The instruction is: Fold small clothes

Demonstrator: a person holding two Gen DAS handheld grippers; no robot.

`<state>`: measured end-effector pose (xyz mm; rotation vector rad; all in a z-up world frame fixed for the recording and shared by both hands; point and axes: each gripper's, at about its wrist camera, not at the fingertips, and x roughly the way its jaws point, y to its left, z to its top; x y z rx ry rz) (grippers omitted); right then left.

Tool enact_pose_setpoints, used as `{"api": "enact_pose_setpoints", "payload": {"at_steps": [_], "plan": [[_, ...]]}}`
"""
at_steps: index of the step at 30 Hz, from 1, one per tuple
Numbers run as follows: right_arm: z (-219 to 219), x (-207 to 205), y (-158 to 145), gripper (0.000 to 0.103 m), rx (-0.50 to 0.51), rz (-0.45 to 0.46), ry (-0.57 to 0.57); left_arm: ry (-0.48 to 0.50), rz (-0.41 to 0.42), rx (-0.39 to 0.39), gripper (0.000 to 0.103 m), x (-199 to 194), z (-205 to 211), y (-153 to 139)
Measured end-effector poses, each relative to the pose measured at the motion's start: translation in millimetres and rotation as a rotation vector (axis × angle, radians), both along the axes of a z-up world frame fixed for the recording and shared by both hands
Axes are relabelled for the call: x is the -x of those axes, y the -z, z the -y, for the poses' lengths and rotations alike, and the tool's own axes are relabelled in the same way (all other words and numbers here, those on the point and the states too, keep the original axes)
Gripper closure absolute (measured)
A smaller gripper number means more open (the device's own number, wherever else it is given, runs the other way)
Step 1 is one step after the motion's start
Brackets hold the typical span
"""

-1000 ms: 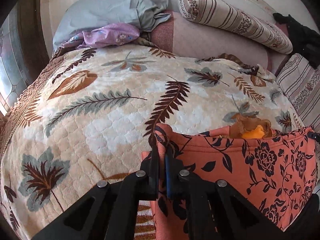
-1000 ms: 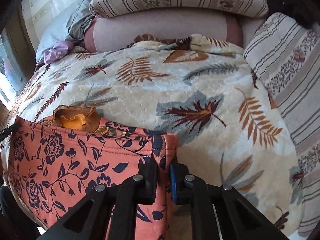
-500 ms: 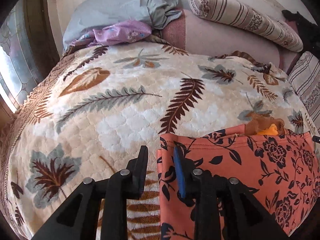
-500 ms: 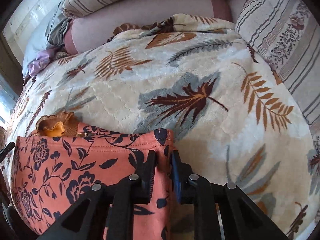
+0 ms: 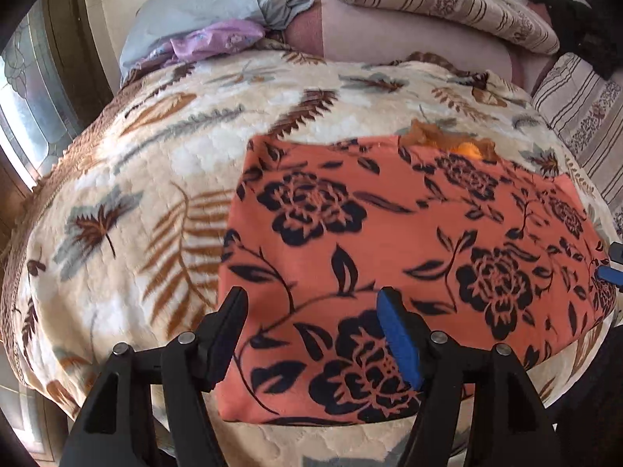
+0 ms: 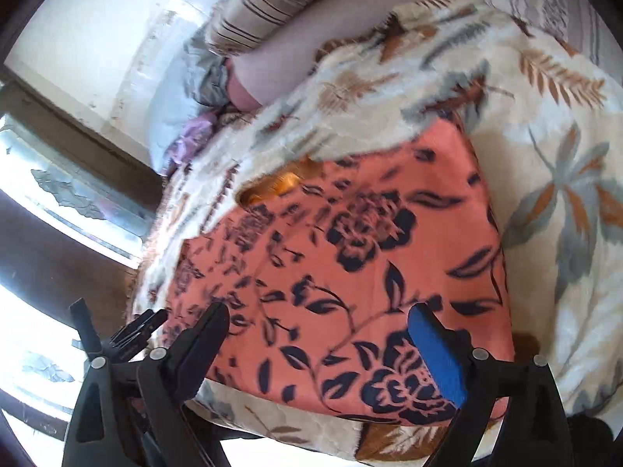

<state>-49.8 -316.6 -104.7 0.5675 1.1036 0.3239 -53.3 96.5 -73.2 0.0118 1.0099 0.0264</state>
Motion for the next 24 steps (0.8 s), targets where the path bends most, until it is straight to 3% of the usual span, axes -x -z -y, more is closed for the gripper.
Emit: {"api": "enact_pose_setpoints", "payload": {"at_steps": [2,8,13,21,24], "plan": [[2,0,9,0.009,-0.025,-0.007,0.034,-0.016,0.003,-0.015,0.034,3,3,6],[-8,3,-26,0.009,0.002,0.086,0.006,-0.033,-0.003,0.01,0.033,1,-1,2],[6,-8,8,0.009,-0.005,-0.016,0.061,-0.026,0.004,0.007,0.033,1,-2,4],[-5,-7,-14,0.009,0.035,0.035,0.049,-0.014,0.018,0.023,0.028,-1,-6,7],[1,-16,1,0.009,0.053,-0.005,0.078,-0.009,0.025,0.03,0.025,-2,-8,10]]}}
